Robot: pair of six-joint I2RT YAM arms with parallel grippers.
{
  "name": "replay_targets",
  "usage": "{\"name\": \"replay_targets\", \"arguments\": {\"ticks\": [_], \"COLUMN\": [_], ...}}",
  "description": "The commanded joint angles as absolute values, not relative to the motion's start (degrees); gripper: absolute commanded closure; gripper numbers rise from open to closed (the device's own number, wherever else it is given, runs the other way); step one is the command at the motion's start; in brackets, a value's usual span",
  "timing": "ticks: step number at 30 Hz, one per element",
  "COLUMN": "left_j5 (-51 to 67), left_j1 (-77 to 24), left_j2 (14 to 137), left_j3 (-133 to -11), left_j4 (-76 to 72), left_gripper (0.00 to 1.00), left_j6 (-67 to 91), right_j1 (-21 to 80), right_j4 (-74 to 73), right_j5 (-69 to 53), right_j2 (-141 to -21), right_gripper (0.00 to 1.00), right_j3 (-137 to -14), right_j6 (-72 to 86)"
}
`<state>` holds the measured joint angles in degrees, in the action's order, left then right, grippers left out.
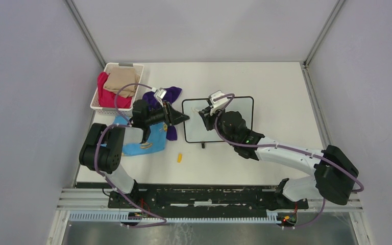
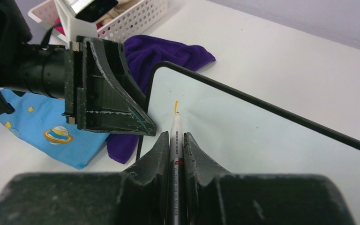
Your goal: Write a sentence on the whiteboard
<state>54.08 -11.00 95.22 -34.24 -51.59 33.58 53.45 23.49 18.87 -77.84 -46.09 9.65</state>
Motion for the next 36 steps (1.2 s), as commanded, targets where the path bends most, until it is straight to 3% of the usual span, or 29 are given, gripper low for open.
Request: {"name": "replay_targets", "arguments": {"ticks": [1, 11, 36], "left_j5": [54.9, 54.9, 55.1], "left_j1": [-11.1, -11.1, -11.1], "left_j2": [96.2, 96.4, 96.7], "left_j3": [-34.8, -34.9, -35.0], "left_j4": [-55.6, -55.5, -55.5], "left_gripper": [0.54, 0.62, 0.7], "left_j6": [35.0, 34.9, 35.1], "right_j1": [53.2, 52.9, 52.5], "right_j4": [27.4, 26.6, 25.6], "right_j5": [18.3, 21.1, 21.8], "right_j2": [-74.9, -78.0, -80.8], "right_gripper": [1.0, 1.0, 1.0], "right_j3": [-46.8, -49.3, -46.1], "right_j6": [9.2, 8.8, 10.3]}}
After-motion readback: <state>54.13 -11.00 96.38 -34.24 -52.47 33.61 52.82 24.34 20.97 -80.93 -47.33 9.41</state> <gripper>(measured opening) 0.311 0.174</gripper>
